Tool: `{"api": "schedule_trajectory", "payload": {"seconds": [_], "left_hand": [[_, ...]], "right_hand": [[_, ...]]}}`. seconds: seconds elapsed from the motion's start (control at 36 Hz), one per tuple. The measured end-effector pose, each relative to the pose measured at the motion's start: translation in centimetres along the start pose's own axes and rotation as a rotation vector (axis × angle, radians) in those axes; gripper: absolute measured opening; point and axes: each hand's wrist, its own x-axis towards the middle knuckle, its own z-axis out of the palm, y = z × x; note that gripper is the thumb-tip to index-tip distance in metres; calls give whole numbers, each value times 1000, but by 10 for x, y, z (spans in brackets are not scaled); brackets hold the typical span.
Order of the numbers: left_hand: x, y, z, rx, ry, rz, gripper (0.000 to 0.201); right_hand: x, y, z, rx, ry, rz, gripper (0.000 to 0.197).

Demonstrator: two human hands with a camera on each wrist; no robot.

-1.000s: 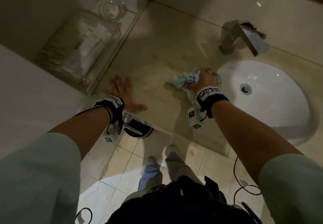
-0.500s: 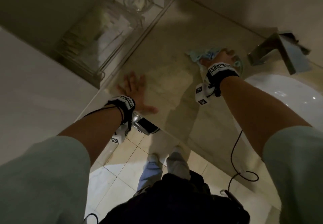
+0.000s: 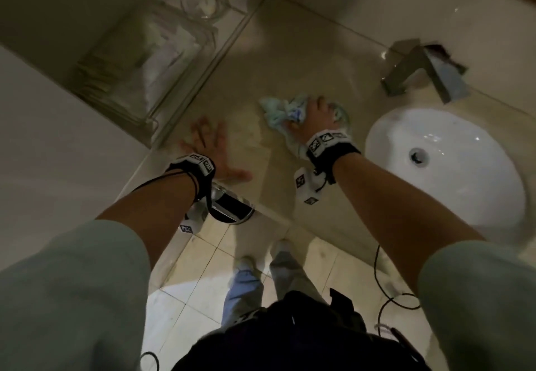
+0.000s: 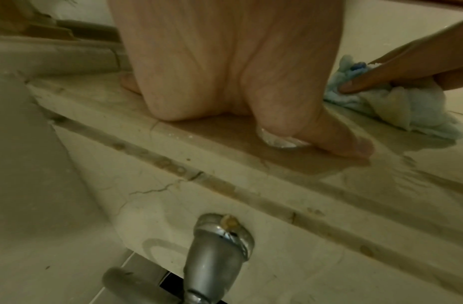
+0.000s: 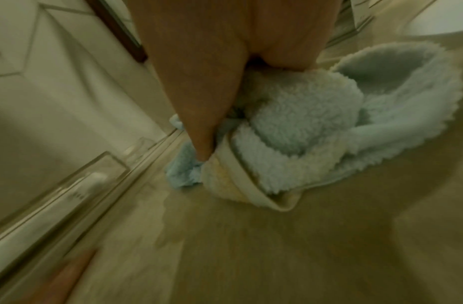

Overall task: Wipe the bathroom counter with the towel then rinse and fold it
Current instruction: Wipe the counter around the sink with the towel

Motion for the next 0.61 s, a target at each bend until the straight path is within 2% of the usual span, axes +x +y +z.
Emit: {"api": "schedule_trajectory", "payload": {"seconds": [0.11, 0.25, 0.33, 0.44, 0.61], "left_hand": [[-1, -1, -2, 19, -21, -16, 153], [-6, -2, -4, 16, -17, -6, 151], [-6, -3, -3, 10, -11, -10, 152], [-3, -3, 0, 5, 10, -20, 151], [-1, -1, 1, -6, 39, -32, 148]], "right_hand": [[-27, -8, 18, -11, -26, -66, 96], [-38, -14, 26, -24, -26, -55, 91], [-33, -17, 27, -17, -38, -35, 91], [-21, -29, 17, -39, -76, 4, 103], [22, -57, -3, -55, -66, 4, 100]]}}
